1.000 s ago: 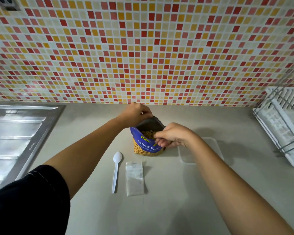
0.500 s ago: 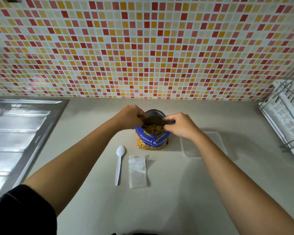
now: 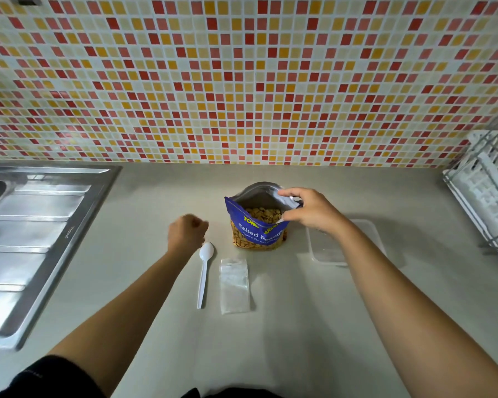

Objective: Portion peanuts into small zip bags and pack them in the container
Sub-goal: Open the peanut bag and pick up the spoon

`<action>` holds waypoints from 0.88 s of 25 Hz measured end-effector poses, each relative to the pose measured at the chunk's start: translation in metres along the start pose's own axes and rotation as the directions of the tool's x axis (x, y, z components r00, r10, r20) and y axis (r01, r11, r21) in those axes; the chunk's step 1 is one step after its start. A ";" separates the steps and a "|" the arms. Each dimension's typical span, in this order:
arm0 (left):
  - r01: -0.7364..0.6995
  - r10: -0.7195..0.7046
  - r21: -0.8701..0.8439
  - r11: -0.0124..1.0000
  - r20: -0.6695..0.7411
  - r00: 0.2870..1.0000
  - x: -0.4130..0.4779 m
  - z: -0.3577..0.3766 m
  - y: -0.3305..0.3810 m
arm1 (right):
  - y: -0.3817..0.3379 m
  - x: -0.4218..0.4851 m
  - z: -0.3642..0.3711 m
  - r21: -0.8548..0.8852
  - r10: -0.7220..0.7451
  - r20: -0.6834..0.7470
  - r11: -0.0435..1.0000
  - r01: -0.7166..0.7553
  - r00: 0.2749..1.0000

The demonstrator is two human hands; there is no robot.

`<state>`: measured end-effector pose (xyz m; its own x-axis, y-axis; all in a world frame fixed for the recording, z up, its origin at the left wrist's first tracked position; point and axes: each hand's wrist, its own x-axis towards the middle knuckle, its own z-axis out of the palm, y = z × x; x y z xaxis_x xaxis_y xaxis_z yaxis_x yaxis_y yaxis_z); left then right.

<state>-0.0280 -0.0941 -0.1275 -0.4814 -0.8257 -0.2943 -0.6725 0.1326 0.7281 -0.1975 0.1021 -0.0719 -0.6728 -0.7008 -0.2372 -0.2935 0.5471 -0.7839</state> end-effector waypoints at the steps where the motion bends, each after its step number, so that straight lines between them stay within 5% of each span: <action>1: 0.050 -0.053 0.095 0.994 0.029 0.998 0.004 0.001 -0.018 | 0.003 0.001 0.000 0.053 -0.007 0.009 0.999 0.007 1.000; 7: 0.002 -0.112 0.547 0.837 0.168 0.979 -0.010 0.015 -0.058 | 0.006 0.004 -0.004 0.149 0.002 -0.024 0.989 0.001 1.000; 22: -0.152 0.074 0.705 0.693 0.140 0.987 -0.022 0.036 -0.054 | 0.006 0.008 -0.005 0.113 0.004 -0.018 0.994 -0.002 1.000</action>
<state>-0.0015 -0.0640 -0.1824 -0.6042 -0.7283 -0.3234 -0.7888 0.6041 0.1133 -0.2075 0.1020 -0.0753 -0.6861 -0.6902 -0.2303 -0.2136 0.4936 -0.8430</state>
